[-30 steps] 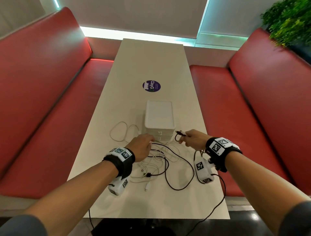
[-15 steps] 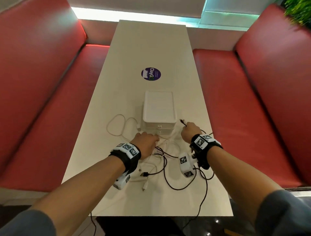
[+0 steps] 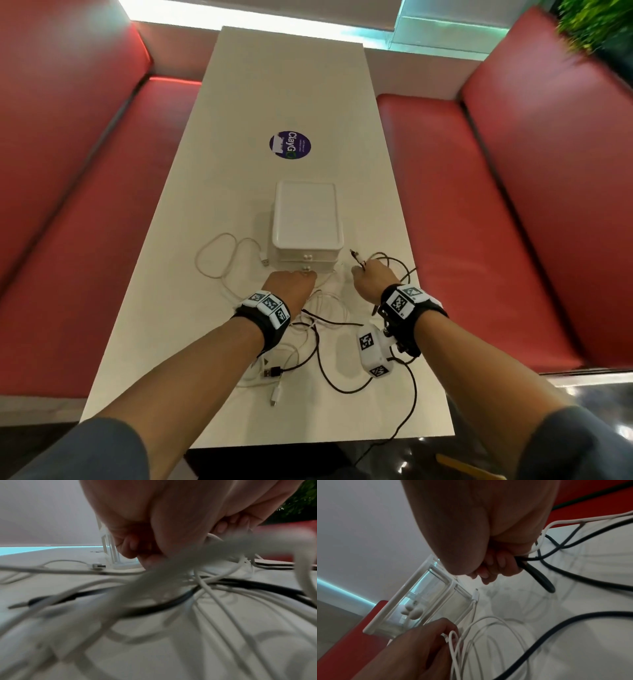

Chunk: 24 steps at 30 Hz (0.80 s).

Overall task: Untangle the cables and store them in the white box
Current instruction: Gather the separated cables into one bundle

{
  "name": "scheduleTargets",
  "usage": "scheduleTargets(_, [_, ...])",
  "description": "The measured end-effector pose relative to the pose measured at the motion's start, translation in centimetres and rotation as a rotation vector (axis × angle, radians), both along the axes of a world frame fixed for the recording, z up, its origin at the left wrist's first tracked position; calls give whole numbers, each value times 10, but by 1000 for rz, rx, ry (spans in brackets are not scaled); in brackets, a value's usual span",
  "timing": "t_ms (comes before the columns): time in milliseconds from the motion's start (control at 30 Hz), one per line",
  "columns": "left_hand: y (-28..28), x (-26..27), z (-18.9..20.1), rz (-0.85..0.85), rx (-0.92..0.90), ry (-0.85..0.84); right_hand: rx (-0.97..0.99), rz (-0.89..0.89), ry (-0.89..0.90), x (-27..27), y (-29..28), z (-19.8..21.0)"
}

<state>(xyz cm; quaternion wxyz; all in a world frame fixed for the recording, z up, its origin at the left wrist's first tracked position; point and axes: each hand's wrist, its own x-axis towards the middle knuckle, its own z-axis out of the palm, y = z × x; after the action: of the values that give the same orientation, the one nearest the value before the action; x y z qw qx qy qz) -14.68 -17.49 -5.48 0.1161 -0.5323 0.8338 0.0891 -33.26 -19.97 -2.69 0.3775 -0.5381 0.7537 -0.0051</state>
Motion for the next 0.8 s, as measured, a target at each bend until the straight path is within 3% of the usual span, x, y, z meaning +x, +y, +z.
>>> scheduleTargets(67, [-1, 3, 3, -45, -5, 22, 5, -49, -88, -2, 3, 0])
scheduleTargets(233, [6, 20, 9, -113, -42, 279, -47, -105, -289, -1, 9, 20])
scheduleTargets(367, [15, 25, 39, 23, 160, 552, -51, -249, -456, 2, 14, 42])
scheduleTargets(467, [17, 27, 60, 143, 148, 715, -48, -269, -508, 6, 18, 56])
scheduleTargets(667, [22, 13, 86, 113, 133, 727, -165, -237, -741, 24, 26, 75])
scheduleTargets(800, [26, 9, 84, 72, 92, 745, -320, -154, -716, 38, 29, 89])
